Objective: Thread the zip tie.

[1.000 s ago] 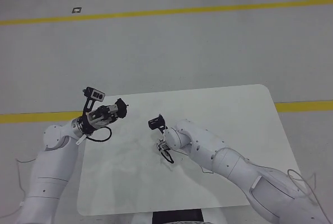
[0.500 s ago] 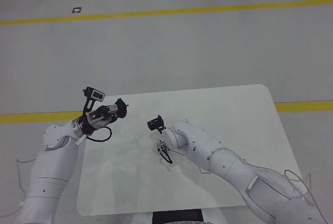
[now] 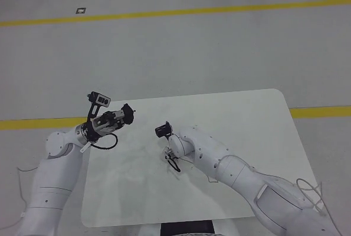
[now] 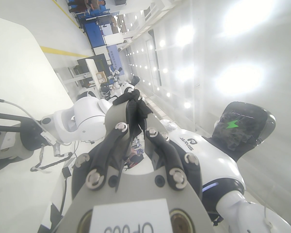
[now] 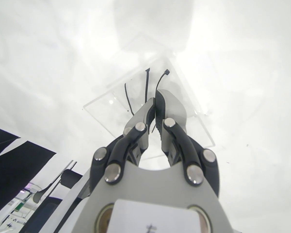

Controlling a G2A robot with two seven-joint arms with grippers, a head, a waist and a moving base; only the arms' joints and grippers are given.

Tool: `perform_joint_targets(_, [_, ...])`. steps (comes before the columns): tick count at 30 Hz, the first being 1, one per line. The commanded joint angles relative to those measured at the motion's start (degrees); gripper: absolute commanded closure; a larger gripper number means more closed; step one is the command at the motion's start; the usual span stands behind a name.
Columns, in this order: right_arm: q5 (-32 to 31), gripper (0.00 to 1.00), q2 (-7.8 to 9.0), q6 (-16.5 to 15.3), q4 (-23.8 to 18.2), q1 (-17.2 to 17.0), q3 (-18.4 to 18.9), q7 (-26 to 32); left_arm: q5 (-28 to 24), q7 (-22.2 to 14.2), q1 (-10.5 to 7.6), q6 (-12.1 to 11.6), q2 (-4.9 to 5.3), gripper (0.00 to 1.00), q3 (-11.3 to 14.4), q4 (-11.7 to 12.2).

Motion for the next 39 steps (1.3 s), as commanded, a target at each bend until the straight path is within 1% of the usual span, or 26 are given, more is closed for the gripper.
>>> perform_joint_targets(1, [-0.43, 1.00, -0.13, 0.00, -0.39, 0.12, 0.41, 0.55, 0.00, 0.00, 0.00, 0.00, 0.00, 1.00, 0.00, 0.00])
perform_joint_targets(5, [-1.08, 1.00, 0.21, 0.00, -3.08, -0.23, 2.46, 1.71, 0.00, 0.00, 0.00, 0.00, 0.00, 1.00, 0.00, 0.00])
perform_joint_targets(9, [-0.56, 1.00, 1.58, -0.26, -8.06, -2.11, 6.18, 2.75, 0.00, 0.00, 0.00, 0.00, 0.00, 1.00, 0.00, 0.00])
perform_joint_targets(12, [0.05, 1.00, 3.08, -1.62, -12.23, -4.41, 9.88, 3.50, 0.00, 0.00, 0.00, 0.00, 0.00, 1.00, 0.00, 0.00])
perform_joint_targets(18, [6.29, 1.00, 6.30, -7.00, -22.51, -11.71, 20.59, 2.69, 0.00, 0.00, 0.00, 0.00, 0.00, 1.00, 0.00, 0.00])
perform_joint_targets(19, [7.65, 1.00, 6.92, -8.33, -24.74, -13.39, 23.04, 1.84, 0.00, 0.00, 0.00, 0.00, 0.00, 1.00, 0.00, 0.00])
perform_joint_targets(21, [10.26, 1.00, 7.69, -10.46, -28.11, -16.22, 26.49, -0.12, 0.00, 0.00, 0.00, 0.00, 0.00, 1.00, 0.00, 0.00])
perform_joint_targets(23, [13.85, 1.00, 8.42, -13.39, -31.68, -19.57, 30.25, -3.24, 0.00, 0.00, 0.00, 0.00, 0.00, 1.00, 0.00, 0.00])
perform_joint_targets(26, [19.23, 1.00, 9.08, -17.90, -34.98, -23.61, 33.96, -7.38, 0.00, 0.00, 0.00, 0.00, 0.00, 1.00, 0.00, 0.00])
perform_joint_targets(30, [24.20, 1.00, 9.57, -23.41, -36.93, -26.81, 36.48, -12.05, 0.00, 0.00, 0.00, 0.00, 0.00, 1.00, 0.00, 0.00])
perform_joint_targets(31, [24.25, 1.00, 9.71, -23.97, -37.03, -27.04, 36.68, -12.07, 0.00, 0.00, 0.00, 0.00, 0.00, 1.00, 0.00, 0.00])
perform_joint_targets(39, [24.25, 1.00, 9.71, -23.97, -37.03, -27.04, 36.68, -12.07, 0.00, 0.00, 0.00, 0.00, 0.00, 1.00, 0.00, 0.00])
